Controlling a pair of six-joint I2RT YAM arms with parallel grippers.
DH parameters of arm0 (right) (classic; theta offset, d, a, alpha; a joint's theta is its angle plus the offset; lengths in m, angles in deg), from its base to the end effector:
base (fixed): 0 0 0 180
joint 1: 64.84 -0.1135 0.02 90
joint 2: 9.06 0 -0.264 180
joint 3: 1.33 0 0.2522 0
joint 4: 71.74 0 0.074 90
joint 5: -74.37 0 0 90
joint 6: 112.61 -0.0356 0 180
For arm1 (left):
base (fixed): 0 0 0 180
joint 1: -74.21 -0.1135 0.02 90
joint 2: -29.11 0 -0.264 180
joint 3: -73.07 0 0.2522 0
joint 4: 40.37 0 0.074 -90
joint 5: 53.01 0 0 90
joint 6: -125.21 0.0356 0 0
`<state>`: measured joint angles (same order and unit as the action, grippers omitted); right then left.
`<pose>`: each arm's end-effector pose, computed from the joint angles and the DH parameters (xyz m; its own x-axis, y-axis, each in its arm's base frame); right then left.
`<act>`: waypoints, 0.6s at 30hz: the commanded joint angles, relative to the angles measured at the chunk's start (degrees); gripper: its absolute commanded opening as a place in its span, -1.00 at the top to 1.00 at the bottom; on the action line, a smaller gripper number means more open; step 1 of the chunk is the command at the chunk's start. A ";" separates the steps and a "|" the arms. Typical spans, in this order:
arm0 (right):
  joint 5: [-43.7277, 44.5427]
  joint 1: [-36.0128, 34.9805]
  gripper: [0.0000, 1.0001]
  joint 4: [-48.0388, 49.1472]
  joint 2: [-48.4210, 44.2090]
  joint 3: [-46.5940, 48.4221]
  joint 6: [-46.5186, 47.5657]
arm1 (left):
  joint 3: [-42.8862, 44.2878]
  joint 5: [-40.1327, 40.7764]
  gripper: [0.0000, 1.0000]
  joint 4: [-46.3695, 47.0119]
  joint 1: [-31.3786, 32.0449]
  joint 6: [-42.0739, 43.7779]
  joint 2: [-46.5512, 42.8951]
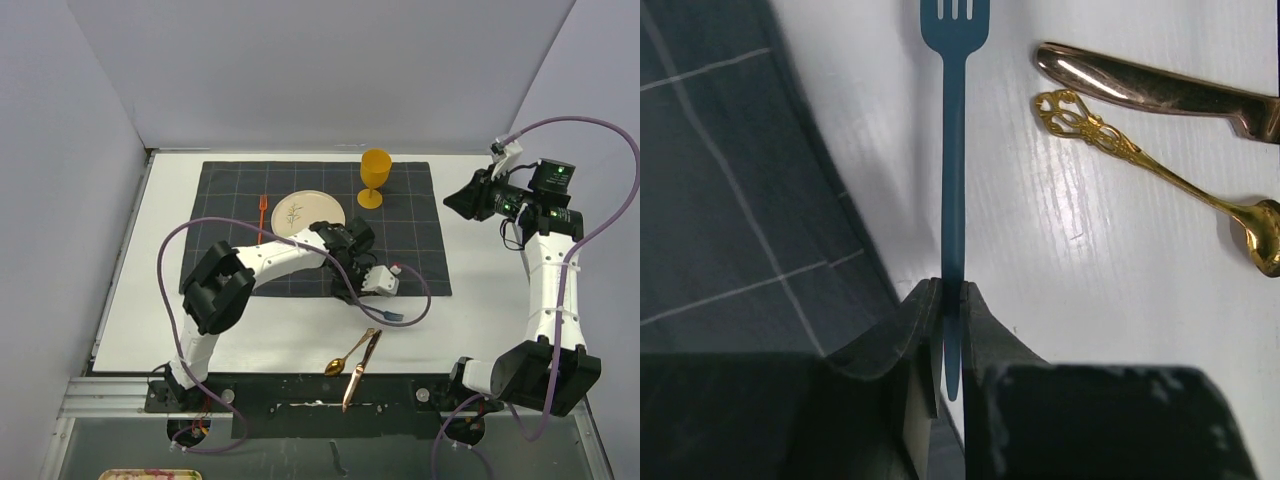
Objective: Set the dinner table for one person
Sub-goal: Pick up the fork at the center of the board.
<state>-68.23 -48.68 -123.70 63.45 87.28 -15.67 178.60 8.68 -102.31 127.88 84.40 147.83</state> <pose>0.2580 -0.0453 0.3792 -0.5042 0.0697 -0.8607 -0.5140 0.7767 0.3640 0.2349 -0.3479 0.1857 0.2172 0.8294 -0.5146 0.9440 -0.3125 -0.1053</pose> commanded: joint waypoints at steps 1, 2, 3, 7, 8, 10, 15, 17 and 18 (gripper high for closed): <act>-1.72 0.42 0.55 2.95 -1.43 1.34 -0.84 | 1.08 3.23 1.00 3.69 -0.79 -6.83 -9.78; -1.79 0.41 0.55 3.11 -1.67 1.15 -0.99 | 0.81 4.59 1.00 4.38 -0.94 -8.12 -10.47; -1.87 0.37 0.55 3.20 -1.81 1.02 -1.11 | 0.64 5.74 1.00 5.05 -1.23 -9.29 -11.19; -2.13 0.43 0.55 3.56 -2.53 0.59 -1.48 | 0.70 9.27 1.00 7.12 -3.74 -15.77 -14.03; -2.22 0.37 0.55 3.78 -2.66 0.49 -1.65 | 0.85 10.03 1.00 7.37 -4.58 -17.55 -14.70; -2.54 0.37 0.55 3.99 -2.74 0.47 -1.83 | 0.60 11.13 1.00 7.61 -6.40 -20.35 -16.07; -2.51 0.42 0.56 4.30 -3.30 -0.08 -1.74 | -2.60 14.83 1.00 9.94 -12.01 -26.73 -21.38; -2.44 0.39 0.56 4.43 -3.46 -0.29 -1.74 | -4.10 17.44 1.00 11.16 -14.92 -29.29 -23.79; -2.42 0.36 0.57 4.52 -3.50 -0.38 -1.74 | -4.87 17.54 1.00 11.93 -16.86 -30.72 -25.18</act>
<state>-69.08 -48.68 -121.99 62.23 87.19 -17.04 175.41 22.27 -95.30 115.79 61.24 129.78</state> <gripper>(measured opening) 0.219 0.079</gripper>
